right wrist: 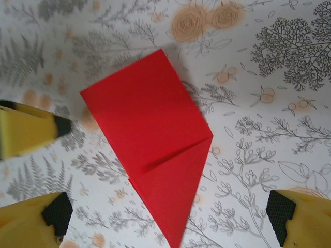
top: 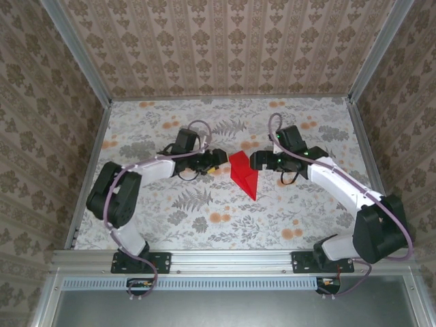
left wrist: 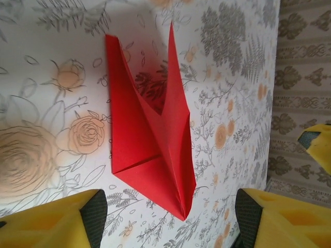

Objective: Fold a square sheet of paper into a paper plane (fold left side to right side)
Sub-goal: Fold the wing for the fifth time at the center of the table.

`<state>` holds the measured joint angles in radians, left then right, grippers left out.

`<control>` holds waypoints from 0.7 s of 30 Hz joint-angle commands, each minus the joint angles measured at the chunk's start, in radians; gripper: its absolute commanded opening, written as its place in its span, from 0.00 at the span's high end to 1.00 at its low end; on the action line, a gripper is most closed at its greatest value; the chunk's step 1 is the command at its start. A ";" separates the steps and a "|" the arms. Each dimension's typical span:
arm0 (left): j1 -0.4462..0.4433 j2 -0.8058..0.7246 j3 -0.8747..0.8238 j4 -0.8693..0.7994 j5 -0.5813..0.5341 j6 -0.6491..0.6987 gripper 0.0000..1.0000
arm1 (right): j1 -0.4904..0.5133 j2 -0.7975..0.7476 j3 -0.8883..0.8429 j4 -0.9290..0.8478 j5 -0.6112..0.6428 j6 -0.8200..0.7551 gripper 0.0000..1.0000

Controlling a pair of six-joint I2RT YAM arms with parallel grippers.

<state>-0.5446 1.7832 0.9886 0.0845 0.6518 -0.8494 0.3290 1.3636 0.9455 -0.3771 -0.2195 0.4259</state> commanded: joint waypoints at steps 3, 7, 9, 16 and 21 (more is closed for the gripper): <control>-0.020 0.100 0.087 0.102 0.045 -0.051 0.33 | -0.066 -0.044 -0.058 0.180 -0.146 0.075 0.00; -0.019 0.160 0.121 0.147 0.056 -0.046 0.48 | -0.090 -0.027 -0.073 0.180 -0.187 0.063 0.00; -0.013 0.176 0.141 0.133 0.059 -0.002 0.60 | -0.101 -0.014 -0.076 0.185 -0.208 0.049 0.00; 0.028 0.177 0.149 0.113 0.155 0.151 0.93 | -0.118 0.081 -0.065 0.265 -0.322 -0.068 0.14; 0.043 0.168 0.143 0.080 0.287 0.277 0.99 | -0.142 0.215 -0.019 0.333 -0.522 -0.145 0.28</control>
<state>-0.5072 1.9606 1.1114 0.1860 0.8253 -0.6933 0.1986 1.5234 0.8886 -0.1062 -0.5961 0.3546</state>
